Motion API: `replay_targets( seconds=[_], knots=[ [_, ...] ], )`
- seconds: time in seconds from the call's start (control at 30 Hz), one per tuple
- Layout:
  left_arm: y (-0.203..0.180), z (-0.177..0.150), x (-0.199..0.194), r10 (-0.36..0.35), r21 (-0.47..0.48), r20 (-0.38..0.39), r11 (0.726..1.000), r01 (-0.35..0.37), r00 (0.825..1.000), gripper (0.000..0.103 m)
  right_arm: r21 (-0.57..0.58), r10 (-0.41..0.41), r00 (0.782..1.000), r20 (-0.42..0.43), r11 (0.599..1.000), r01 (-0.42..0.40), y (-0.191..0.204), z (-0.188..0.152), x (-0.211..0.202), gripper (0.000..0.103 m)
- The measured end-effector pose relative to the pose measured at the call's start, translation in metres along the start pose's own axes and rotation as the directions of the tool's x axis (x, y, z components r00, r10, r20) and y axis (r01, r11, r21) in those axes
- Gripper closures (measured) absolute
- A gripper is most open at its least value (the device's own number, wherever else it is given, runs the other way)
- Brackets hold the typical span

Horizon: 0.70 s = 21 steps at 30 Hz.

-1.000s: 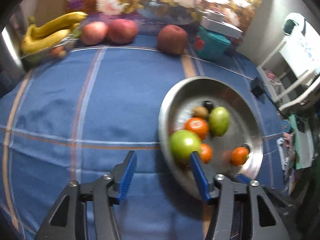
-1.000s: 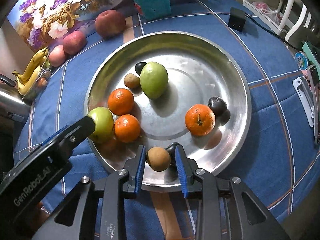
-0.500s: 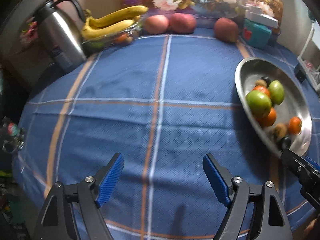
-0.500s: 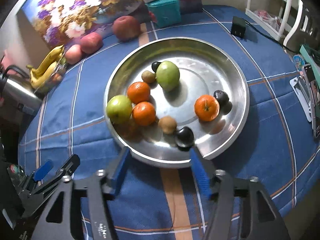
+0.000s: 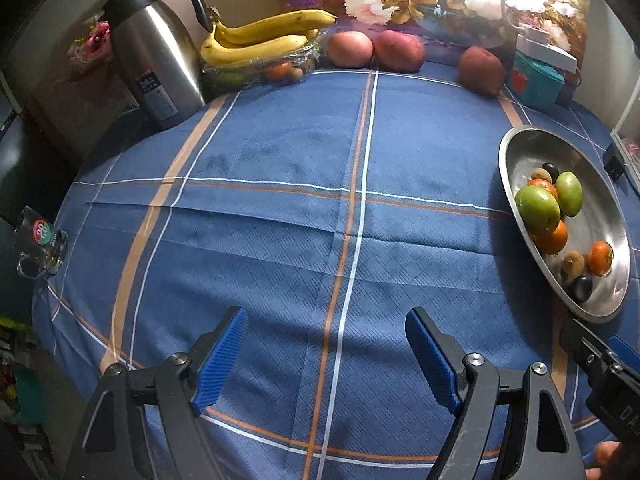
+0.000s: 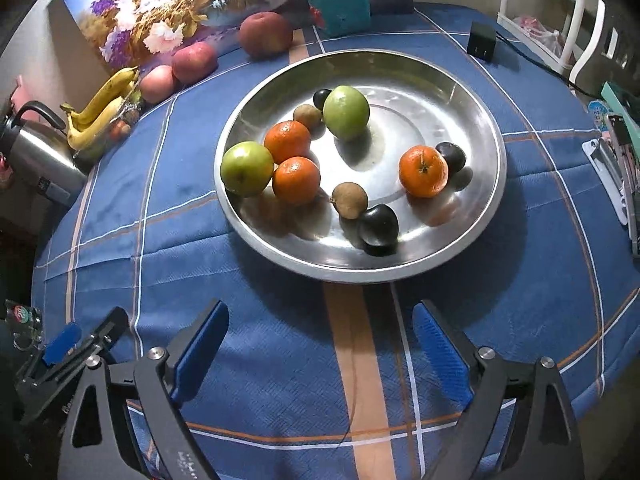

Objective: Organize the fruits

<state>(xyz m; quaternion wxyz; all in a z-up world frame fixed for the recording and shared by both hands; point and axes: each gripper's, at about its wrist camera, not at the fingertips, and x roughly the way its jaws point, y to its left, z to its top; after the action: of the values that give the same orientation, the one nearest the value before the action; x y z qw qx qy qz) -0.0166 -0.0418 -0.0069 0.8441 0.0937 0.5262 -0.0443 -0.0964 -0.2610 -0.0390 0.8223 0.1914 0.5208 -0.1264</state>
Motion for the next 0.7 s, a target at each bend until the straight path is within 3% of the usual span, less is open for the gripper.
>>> replay_targets(
  seconds=[0.7],
  knots=[
    [0.001,0.002,0.005,-0.027,-0.004,-0.031,1.0,0.027,0.999,0.019,-0.074,-0.067,0.998,-0.001,0.995,0.067,0.019,0.003,0.006,0.009]
  ],
)
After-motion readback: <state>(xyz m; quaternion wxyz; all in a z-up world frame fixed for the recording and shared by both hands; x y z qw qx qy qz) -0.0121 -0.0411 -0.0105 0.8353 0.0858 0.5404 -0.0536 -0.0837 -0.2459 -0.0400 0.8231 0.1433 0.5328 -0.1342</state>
